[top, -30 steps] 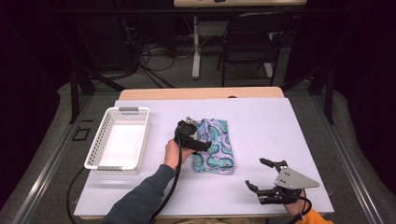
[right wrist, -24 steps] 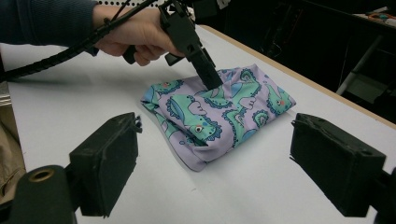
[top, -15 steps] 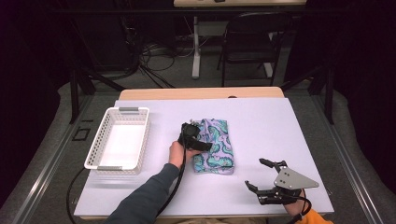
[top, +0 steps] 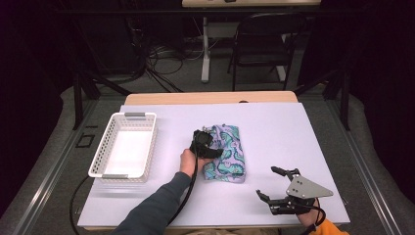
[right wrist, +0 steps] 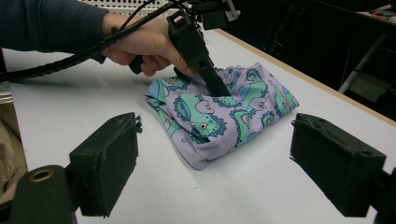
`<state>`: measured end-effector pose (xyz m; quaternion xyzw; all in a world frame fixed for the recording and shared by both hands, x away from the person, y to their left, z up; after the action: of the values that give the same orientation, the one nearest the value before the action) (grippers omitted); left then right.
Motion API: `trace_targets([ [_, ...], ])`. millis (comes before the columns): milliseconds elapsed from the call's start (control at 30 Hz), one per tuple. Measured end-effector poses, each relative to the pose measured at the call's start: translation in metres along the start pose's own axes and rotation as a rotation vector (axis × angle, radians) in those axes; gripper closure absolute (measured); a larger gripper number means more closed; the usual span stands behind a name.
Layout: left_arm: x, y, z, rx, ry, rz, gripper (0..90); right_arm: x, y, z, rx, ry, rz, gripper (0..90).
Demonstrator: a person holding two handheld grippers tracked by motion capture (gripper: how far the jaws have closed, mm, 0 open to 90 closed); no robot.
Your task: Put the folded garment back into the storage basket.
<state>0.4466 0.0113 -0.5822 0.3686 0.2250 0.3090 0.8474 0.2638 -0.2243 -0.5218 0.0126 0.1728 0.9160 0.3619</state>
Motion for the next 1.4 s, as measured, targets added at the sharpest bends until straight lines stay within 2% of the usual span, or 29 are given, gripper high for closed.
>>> trace_targets([
  [100, -0.001, -0.001, 0.000, -0.010, 0.015, -0.025, 63.5, 0.000, 0.000, 0.000, 0.000, 0.001, -0.001, 14.5],
  [200, 0.000, -0.001, 0.000, -0.012, 0.028, -0.038, 64.3, 0.000, 0.000, 0.000, -0.002, 0.004, 0.003, 14.5],
  [233, 0.001, 0.000, 0.000, -0.009, 0.037, -0.053, 64.0, 0.000, 0.000, 0.000, -0.002, 0.005, 0.003, 14.5],
  [300, 0.002, 0.000, -0.001, -0.027, 0.067, -0.075, 60.0, -0.001, 0.000, 0.000, 0.000, 0.005, 0.001, 14.5],
  [433, 0.003, 0.002, -0.001, -0.035, 0.095, -0.092, 37.4, 0.000, 0.000, 0.000, -0.001, 0.006, 0.000, 14.5],
  [500, 0.004, 0.002, -0.001, -0.040, 0.109, -0.097, 31.6, 0.000, 0.000, 0.000, -0.002, 0.006, 0.001, 14.5],
  [767, -0.002, -0.003, 0.003, -0.012, 0.071, -0.063, 28.7, 0.000, 0.000, 0.000, 0.000, 0.006, 0.000, 14.5],
  [833, -0.004, -0.004, 0.004, -0.004, 0.056, -0.034, 31.3, 0.000, 0.000, 0.000, 0.001, 0.007, 0.001, 14.5],
  [900, -0.007, -0.004, 0.004, 0.010, 0.017, 0.003, 35.2, 0.000, -0.001, 0.000, 0.002, 0.008, 0.004, 14.5],
  [933, -0.008, -0.004, 0.005, 0.010, 0.023, 0.005, 38.8, 0.000, -0.001, 0.000, 0.005, 0.011, 0.005, 14.5],
  [967, -0.008, -0.004, 0.005, 0.011, 0.004, 0.013, 42.3, 0.000, -0.001, 0.000, 0.005, 0.009, 0.005, 14.5],
  [1067, -0.008, -0.006, 0.005, -0.003, 0.004, 0.010, 53.3, 0.001, -0.001, 0.000, 0.004, 0.012, 0.004, 14.5],
  [1200, -0.010, -0.007, 0.005, -0.013, 0.006, -0.021, 63.9, 0.000, -0.002, -0.001, 0.015, 0.013, 0.005, 14.5],
  [1333, -0.009, -0.006, 0.005, -0.019, -0.004, -0.034, 67.8, 0.001, -0.002, -0.001, 0.008, 0.021, 0.005, 14.5],
  [1400, -0.008, -0.005, 0.005, -0.030, 0.001, -0.039, 68.7, 0.000, -0.002, -0.001, 0.017, 0.011, 0.006, 14.5],
])
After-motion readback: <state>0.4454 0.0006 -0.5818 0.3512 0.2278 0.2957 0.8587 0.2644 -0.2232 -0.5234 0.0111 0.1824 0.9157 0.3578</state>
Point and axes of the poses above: each handheld gripper's, and its own axes: y roughly backward along the jaws, z roughly out of its top, x roughly to its left, the point moved 4 cm from there along -y, roughly forward along the jaws, and after that the axes turned 5 degrees about -y, right-handed, at the moved point
